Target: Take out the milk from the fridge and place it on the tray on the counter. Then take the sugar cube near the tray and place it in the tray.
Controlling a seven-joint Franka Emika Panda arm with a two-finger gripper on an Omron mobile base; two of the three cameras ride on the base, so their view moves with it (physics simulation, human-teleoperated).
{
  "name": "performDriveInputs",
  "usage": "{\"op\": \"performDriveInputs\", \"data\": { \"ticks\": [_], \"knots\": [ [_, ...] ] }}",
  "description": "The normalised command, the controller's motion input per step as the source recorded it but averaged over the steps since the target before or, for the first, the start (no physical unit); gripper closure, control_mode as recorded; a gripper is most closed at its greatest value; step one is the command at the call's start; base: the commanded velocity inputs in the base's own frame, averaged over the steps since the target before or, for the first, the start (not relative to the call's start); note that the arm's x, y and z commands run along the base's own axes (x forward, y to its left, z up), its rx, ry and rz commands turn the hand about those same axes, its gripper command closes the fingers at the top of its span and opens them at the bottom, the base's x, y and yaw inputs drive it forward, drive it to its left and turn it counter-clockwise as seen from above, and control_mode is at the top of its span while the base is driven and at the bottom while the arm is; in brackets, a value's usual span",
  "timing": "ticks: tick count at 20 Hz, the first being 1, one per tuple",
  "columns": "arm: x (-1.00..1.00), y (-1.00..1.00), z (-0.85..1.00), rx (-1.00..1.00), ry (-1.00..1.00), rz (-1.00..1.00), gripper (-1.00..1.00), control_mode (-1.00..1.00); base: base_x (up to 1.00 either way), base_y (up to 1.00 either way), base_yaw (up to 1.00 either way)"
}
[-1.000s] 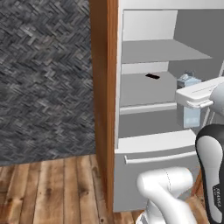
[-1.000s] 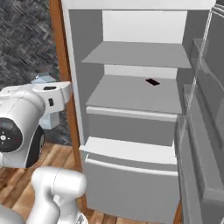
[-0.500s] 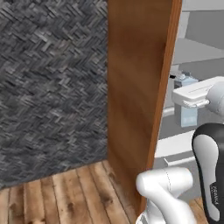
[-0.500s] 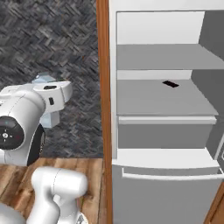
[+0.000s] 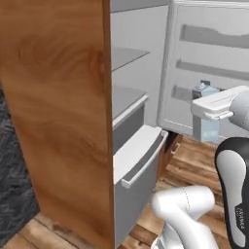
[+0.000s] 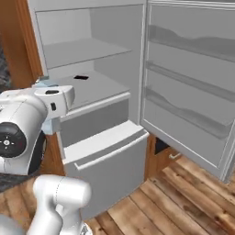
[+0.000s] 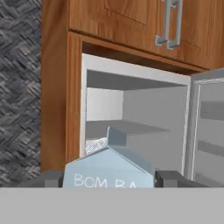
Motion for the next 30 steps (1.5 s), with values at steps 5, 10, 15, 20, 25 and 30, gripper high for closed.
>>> {"op": "performDriveInputs", "data": {
  "ticks": [5, 10, 15, 20, 25, 30],
  "knots": [
    [0.00, 0.00, 0.00, 0.00, 0.00, 0.00, 1.00, 1.00, -0.07, 0.10, -1.00],
    [0.00, 0.00, 0.00, 0.00, 0.00, 0.00, 1.00, 1.00, -0.12, 0.13, -1.00],
    [0.00, 0.00, 0.00, 0.00, 0.00, 0.00, 1.00, 1.00, -0.40, 0.22, -0.95],
    [0.00, 0.00, 0.00, 0.00, 0.00, 0.00, 1.00, 1.00, -0.68, 0.30, -0.89],
    [0.00, 0.00, 0.00, 0.00, 0.00, 0.00, 1.00, 1.00, -0.72, -0.21, -0.67],
    [0.00, 0.00, 0.00, 0.00, 0.00, 0.00, 1.00, 1.00, 0.13, -1.00, -0.12]
  ]
}}
